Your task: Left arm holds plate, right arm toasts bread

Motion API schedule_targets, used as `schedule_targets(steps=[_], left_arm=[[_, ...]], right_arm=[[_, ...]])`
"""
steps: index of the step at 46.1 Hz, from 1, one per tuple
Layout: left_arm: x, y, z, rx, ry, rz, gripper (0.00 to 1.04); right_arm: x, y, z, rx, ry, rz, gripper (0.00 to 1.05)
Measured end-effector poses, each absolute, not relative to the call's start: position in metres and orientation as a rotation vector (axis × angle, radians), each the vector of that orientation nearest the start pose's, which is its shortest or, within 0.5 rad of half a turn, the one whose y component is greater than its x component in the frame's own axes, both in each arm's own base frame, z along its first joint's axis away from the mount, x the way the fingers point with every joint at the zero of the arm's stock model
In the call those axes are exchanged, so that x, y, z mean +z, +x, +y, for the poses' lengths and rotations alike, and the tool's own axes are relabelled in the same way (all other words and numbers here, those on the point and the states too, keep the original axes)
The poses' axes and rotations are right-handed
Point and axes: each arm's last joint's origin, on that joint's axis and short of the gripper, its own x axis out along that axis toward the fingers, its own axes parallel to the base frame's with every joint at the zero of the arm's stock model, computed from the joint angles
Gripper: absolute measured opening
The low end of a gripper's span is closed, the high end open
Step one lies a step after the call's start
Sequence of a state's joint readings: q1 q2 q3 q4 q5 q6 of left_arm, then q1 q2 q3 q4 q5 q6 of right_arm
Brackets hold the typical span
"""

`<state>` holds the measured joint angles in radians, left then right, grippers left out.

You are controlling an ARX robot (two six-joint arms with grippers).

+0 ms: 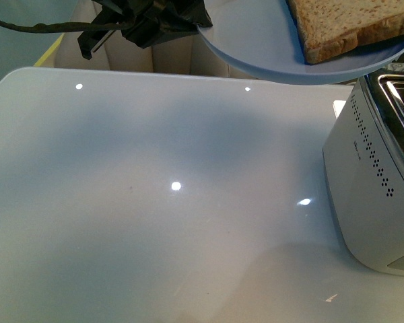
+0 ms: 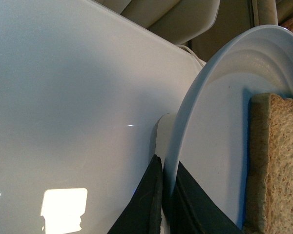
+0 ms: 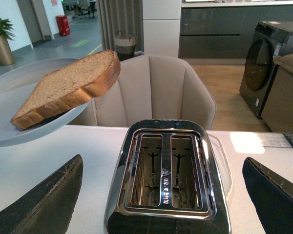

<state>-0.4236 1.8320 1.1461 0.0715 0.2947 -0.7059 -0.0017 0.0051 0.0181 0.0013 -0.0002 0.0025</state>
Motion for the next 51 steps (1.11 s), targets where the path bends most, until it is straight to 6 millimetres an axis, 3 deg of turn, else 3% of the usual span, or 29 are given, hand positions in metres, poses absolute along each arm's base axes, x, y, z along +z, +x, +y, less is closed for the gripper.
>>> schedule_targets(steps=[5,8,11,21,30,39,46,51], left_arm=[[0.195,0.356,-0.17,-0.444,-0.613,0.842,0.03],[0.195,0.355,-0.17,-0.443,-0.613,0.843,0.03],[0.195,0.355,-0.17,-0.443,-0.613,0.843,0.03],[0.195,0.355,-0.169,-0.443,-0.614,0.842,0.03],[0.195,0.355,-0.169,-0.442,-0.615,0.842,0.03],[0.195,0.355,-0.169,-0.443,-0.616,0.843,0.03],[0.195,0.355,-0.169,-0.442,-0.615,0.843,0.03],[0.195,0.355,-0.169,-0.443,-0.616,0.843,0.03]], right_arm=[[0.169,0.097,0.0,-0.012,0.006,-0.005,0.96],[0.168,0.098,0.0,-0.174,0.107,0.232,0.96],[0.165,0.099,-0.001,-0.254,0.163,0.355,0.96],[0.18,0.109,-0.009,-0.274,0.273,0.312,0.96],[0.198,0.141,-0.014,-0.25,0.38,0.26,0.96],[0.214,0.195,0.009,-0.108,0.444,0.232,0.96],[0.21,0.229,0.026,-0.031,0.5,0.265,0.96],[0.203,0.24,0.032,-0.032,0.517,0.288,0.96]])
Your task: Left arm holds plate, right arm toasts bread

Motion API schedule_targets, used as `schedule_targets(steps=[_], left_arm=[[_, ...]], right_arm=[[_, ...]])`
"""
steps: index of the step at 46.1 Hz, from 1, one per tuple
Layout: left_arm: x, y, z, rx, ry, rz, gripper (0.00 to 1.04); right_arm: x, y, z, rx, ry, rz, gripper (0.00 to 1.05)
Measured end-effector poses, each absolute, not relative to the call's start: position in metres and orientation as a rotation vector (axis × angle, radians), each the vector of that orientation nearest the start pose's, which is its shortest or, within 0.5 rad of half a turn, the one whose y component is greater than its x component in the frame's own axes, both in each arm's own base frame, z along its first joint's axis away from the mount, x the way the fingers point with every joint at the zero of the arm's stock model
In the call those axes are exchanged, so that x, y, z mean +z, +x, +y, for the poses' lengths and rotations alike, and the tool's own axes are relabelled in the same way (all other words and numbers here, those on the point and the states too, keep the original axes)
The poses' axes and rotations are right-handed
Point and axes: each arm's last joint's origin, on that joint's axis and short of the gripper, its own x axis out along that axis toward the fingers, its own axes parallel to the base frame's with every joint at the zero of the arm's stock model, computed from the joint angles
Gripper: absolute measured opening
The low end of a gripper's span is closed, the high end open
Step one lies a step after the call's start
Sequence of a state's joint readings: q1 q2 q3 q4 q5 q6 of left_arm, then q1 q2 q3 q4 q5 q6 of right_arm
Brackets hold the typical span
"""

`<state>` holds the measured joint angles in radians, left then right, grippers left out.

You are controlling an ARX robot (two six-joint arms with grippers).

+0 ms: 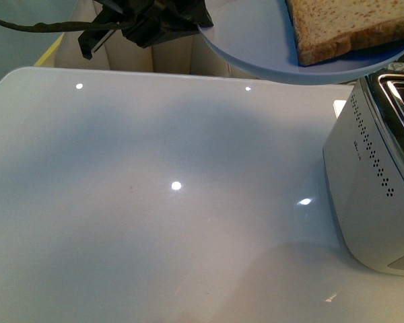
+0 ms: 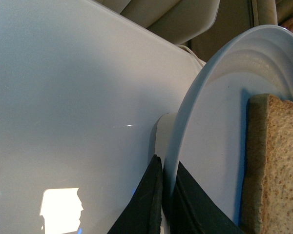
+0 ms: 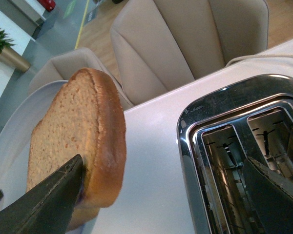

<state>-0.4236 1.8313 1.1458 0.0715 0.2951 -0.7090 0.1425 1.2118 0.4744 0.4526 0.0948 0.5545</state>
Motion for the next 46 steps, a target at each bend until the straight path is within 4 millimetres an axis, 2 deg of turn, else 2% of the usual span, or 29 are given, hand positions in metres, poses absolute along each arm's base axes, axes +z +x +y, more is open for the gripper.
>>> schedule_targets(steps=[16,24,30,42,46], left_arm=[[0.195,0.355,-0.169,-0.442,-0.616,0.843,0.03],[0.195,0.355,-0.169,-0.442,-0.616,0.843,0.03],[0.195,0.355,-0.169,-0.443,-0.616,0.843,0.03],[0.195,0.355,-0.169,-0.443,-0.616,0.843,0.03],[0.195,0.355,-0.169,-0.442,-0.615,0.843,0.03]], right_arm=[[0.201,0.267,0.044,-0.002,0.584,0.307,0.96],[0.203,0.27,0.045,0.013,0.631,0.303,0.96],[0.204,0.271,0.046,0.023,0.671,0.298,0.72],[0.205,0.271,0.046,0.044,0.716,0.305,0.39],[0.205,0.271,0.046,0.05,0.738,0.31,0.2]])
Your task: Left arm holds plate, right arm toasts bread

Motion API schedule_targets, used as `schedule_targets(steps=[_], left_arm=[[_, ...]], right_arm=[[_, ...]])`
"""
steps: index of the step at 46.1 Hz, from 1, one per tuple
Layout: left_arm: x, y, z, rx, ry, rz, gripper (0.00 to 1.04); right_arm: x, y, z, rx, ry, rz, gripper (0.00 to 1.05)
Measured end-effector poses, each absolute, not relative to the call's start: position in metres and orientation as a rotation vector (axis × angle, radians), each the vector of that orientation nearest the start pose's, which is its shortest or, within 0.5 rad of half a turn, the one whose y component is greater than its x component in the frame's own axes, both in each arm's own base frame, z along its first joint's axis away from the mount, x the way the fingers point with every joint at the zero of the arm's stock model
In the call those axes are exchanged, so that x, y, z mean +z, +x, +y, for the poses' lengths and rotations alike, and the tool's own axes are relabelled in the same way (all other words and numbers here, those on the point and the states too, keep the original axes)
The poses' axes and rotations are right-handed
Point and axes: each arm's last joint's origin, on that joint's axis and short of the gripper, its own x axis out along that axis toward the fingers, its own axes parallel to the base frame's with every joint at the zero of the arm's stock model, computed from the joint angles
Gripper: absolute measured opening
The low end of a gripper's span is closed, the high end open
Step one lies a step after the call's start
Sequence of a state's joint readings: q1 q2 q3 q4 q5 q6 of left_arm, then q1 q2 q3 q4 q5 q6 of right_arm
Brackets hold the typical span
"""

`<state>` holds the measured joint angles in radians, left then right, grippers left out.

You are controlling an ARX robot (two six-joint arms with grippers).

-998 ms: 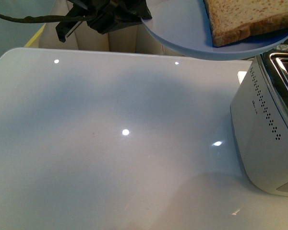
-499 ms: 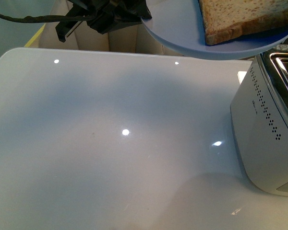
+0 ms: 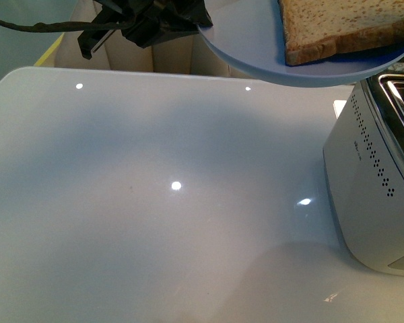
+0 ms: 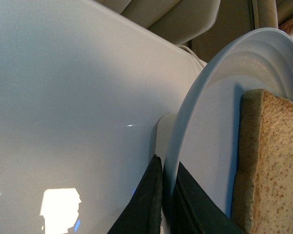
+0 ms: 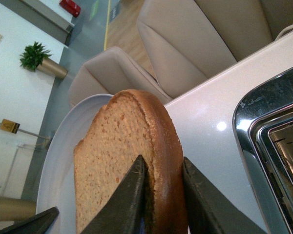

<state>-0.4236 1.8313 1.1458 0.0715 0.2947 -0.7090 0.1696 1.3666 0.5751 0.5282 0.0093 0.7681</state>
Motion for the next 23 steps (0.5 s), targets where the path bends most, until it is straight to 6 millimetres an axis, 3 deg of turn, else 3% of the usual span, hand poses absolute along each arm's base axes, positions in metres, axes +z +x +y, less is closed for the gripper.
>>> schedule_targets(steps=[6,19,23], left_arm=[[0.195,0.355,-0.169,-0.443,-0.616,0.843,0.03],[0.195,0.355,-0.169,-0.443,-0.616,0.843,0.03],[0.195,0.355,-0.169,-0.443,-0.616,0.843,0.03]], right_arm=[[0.205,0.271,0.046,0.053,0.754,0.313,0.04],[0.207,0.269,0.046,0.059,0.767,0.312,0.03],[0.216,0.268,0.046,0.076,0.77,0.295,0.03]])
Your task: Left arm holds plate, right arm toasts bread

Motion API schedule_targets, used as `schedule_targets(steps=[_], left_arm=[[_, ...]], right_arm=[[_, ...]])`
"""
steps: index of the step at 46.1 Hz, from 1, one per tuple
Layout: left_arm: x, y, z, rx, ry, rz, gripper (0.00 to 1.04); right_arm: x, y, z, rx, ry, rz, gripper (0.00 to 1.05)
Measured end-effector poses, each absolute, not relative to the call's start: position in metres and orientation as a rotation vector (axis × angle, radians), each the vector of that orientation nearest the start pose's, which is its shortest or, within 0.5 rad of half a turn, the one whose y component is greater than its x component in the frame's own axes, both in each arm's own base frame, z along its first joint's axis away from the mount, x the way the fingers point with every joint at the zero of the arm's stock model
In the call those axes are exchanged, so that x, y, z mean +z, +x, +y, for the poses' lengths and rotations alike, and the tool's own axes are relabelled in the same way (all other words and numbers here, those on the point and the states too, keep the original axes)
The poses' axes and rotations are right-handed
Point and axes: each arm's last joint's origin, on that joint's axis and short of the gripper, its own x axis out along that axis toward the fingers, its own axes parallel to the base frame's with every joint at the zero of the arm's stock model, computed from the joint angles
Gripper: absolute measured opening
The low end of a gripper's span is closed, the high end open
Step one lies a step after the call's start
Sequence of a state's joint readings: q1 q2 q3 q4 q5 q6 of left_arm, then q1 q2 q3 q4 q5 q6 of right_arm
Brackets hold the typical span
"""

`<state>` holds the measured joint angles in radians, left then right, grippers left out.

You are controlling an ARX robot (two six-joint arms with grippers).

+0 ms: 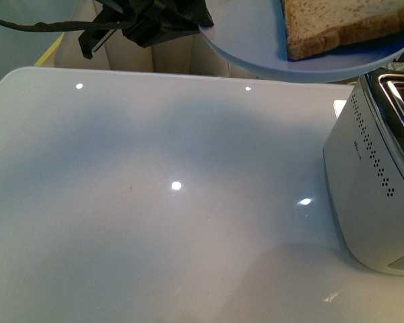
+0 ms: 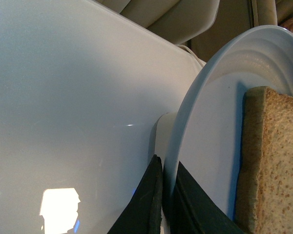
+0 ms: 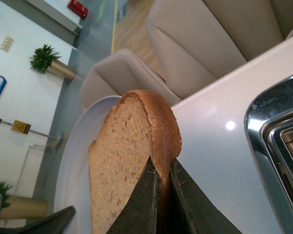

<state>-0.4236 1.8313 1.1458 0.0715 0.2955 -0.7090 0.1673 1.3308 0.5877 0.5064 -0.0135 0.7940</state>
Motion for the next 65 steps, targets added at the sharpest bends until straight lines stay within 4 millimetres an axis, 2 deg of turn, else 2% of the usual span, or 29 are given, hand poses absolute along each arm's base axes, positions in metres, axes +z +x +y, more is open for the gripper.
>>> schedule_targets(steps=[10,13,17,22,27,31,36,51,65], left_arm=[[0.195,0.355,-0.17,-0.442,-0.619,0.844,0.03],[0.195,0.355,-0.17,-0.442,-0.619,0.844,0.03],[0.195,0.355,-0.17,-0.442,-0.619,0.844,0.03],[0.195,0.355,-0.17,-0.442,-0.619,0.844,0.03],[0.195,0.355,-0.17,-0.442,-0.619,0.844,0.03],[0.195,0.355,-0.17,-0.442,-0.619,0.844,0.03],[0.195,0.355,-0.17,-0.442,-0.619,0.844,0.03],[0.195,0.355,-0.17,-0.443,-0.619,0.844,0.03],[0.195,0.355,-0.17,-0.442,-0.619,0.844,0.03]], right_arm=[[0.266,0.26,0.037,0.116,0.764,0.15,0.03],[0.291,0.252,0.032,0.109,0.719,0.073,0.03],[0.314,0.243,0.026,0.095,0.651,0.009,0.03],[0.329,0.234,0.019,0.054,0.578,-0.03,0.03],[0.338,0.223,0.007,-0.083,0.397,-0.046,0.03],[0.334,0.219,0.001,-0.168,0.242,-0.012,0.03],[0.311,0.218,0.004,-0.2,0.108,0.071,0.03],[0.254,0.225,0.017,-0.229,-0.023,0.231,0.03],[0.22,0.248,0.027,-0.233,-0.149,0.305,0.03]])
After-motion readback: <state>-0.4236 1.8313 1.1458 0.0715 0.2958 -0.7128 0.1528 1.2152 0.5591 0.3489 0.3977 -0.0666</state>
